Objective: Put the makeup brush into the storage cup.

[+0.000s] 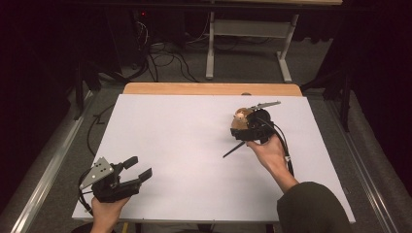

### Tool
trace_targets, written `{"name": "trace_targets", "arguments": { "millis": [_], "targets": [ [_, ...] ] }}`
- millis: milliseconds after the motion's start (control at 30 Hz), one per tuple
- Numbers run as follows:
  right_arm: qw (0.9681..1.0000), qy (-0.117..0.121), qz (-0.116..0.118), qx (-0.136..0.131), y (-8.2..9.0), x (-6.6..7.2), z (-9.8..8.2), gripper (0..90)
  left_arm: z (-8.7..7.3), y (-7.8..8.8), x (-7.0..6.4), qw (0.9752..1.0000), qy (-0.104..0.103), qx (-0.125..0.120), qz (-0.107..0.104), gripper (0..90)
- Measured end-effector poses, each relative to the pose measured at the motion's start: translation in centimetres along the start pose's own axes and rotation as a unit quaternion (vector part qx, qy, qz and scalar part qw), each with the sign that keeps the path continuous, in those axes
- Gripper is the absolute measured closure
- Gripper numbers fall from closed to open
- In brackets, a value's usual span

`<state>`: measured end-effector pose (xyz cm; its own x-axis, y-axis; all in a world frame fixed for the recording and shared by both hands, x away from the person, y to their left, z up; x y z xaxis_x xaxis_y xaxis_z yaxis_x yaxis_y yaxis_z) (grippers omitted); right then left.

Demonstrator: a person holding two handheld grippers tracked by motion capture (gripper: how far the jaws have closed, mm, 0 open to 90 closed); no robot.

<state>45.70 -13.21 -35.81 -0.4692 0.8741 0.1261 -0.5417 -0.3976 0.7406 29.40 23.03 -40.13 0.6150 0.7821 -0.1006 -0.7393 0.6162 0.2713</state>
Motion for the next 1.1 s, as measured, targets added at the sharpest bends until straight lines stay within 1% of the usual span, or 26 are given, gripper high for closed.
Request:
{"name": "trace_targets", "arguments": {
  "millis": [33, 100, 133, 167, 233, 267, 300, 333, 367, 400, 433, 567, 600, 633, 667, 700, 733, 867, 933, 1067, 1100],
  "targets": [
    [1.0, 0.0, 0.0, 0.0, 0.0, 0.0, 0.0, 34.2, 0.0, 0.0, 0.0, 1.0, 0.0, 0.0, 0.0, 29.9],
    [0.9997, -0.003, 0.002, 0.023, -0.3, 0.2, -0.1, 34.7, 0.0, 0.0, 0.0, 1.0, 0.001, -0.001, 0.0, 29.9],
    [0.9997, -0.003, 0.002, 0.023, -0.3, 0.2, -0.1, 34.7, 0.0, 0.0, 0.0, 1.0, 0.001, -0.001, 0.0, 29.9],
    [0.9995, -0.005, -0.001, 0.031, -0.4, 0.2, -0.1, 34.8, 0.0, 0.0, 0.0, 1.0, 0.0, 0.0, 0.0, 29.9],
    [0.9986, -0.009, -0.004, 0.052, -0.8, 0.2, -0.2, 35.5, 0.0, 0.0, 0.0, 1.0, 0.0, 0.001, -0.003, 30.0],
    [0.9986, -0.009, -0.004, 0.052, -0.8, 0.2, -0.2, 35.5, 0.0, 0.0, 0.0, 1.0, 0.0, 0.001, -0.003, 29.9],
    [0.9981, -0.012, -0.007, 0.06, -0.8, 0.1, -0.2, 35.5, 0.0, 0.0, -0.1, 1.0, 0.0, 0.0, -0.004, 29.9],
    [0.997, -0.019, -0.012, 0.074, -1.1, 0.0, -0.3, 35.5, 0.0, 0.0, -0.1, 1.0, -0.001, 0.0, -0.003, 30.0],
    [0.9965, -0.02, -0.014, 0.08, -1.2, 0.0, -0.3, 35.5, 0.0, 0.0, -0.1, 1.0, -0.001, 0.0, -0.003, 30.0],
    [0.9965, -0.02, -0.014, 0.08, -1.2, 0.0, -0.3, 35.5, 0.0, 0.0, -0.1, 1.0, -0.001, 0.0, -0.003, 30.0],
    [0.995, -0.028, -0.017, 0.095, -1.4, 0.0, -0.4, 35.0, 0.0, 0.0, 0.0, 1.0, -0.001, 0.001, -0.002, 30.0],
    [0.992, -0.037, -0.025, 0.118, -1.8, -0.1, -0.4, 34.6, 0.0, 0.0, 0.0, 1.0, -0.002, 0.0, -0.002, 30.0],
    [0.992, -0.037, -0.025, 0.118, -1.8, -0.1, -0.4, 34.6, 0.0, 0.0, 0.0, 1.0, -0.002, 0.0, -0.002, 30.0],
    [0.9903, -0.039, -0.027, 0.131, -2.1, -0.2, -0.5, 33.9, 0.0, 0.0, 0.0, 1.0, -0.002, 0.0, -0.002, 30.0],
    [0.9903, -0.039, -0.027, 0.131, -2.1, -0.2, -0.5, 33.9, 0.0, 0.0, 0.0, 1.0, -0.002, 0.0, -0.002, 30.0],
    [0.9885, -0.042, -0.028, 0.142, -2.3, -0.2, -0.6, 33.7, 0.0, 0.1, 0.0, 1.0, -0.001, -0.001, -0.001, 30.0],
    [0.9885, -0.042, -0.028, 0.142, -2.3, -0.2, -0.6, 33.7, 0.0, 0.1, 0.0, 1.0, -0.001, -0.001, -0.001, 30.0],
    [0.9854, -0.046, -0.034, 0.161, -2.9, -0.1, -0.9, 32.7, 0.1, 0.1, 0.0, 1.0, -0.002, -0.002, -0.001, 29.9],
    [0.9839, -0.049, -0.042, 0.167, -3.0, -0.1, -1.0, 31.6, 0.1, 0.1, -0.1, 1.0, -0.001, -0.004, -0.001, 30.0],
    [0.9833, -0.054, -0.047, 0.168, -3.3, -0.1, -1.0, 29.5, 0.1, 0.2, 0.0, 1.0, -0.002, -0.003, -0.001, 30.0],
    [0.982, -0.055, -0.051, 0.173, -3.5, -0.1, -1.1, 28.6, 0.1, 0.2, 0.0, 1.0, -0.001, -0.004, -0.001, 30.0]
  ]
}}
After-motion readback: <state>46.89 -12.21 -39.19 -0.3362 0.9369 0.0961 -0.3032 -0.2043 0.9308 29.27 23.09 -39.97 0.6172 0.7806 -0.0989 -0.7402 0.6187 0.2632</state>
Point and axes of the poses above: each handheld gripper's, and its own axes: y roughly backward along the jaws, z roughly out of its top, x roughly to its left, the point moved 4 cm from there along -y, roughly forward along the jaws, and after that the axes turned 5 degrees about -y, right-handed, at the moved point
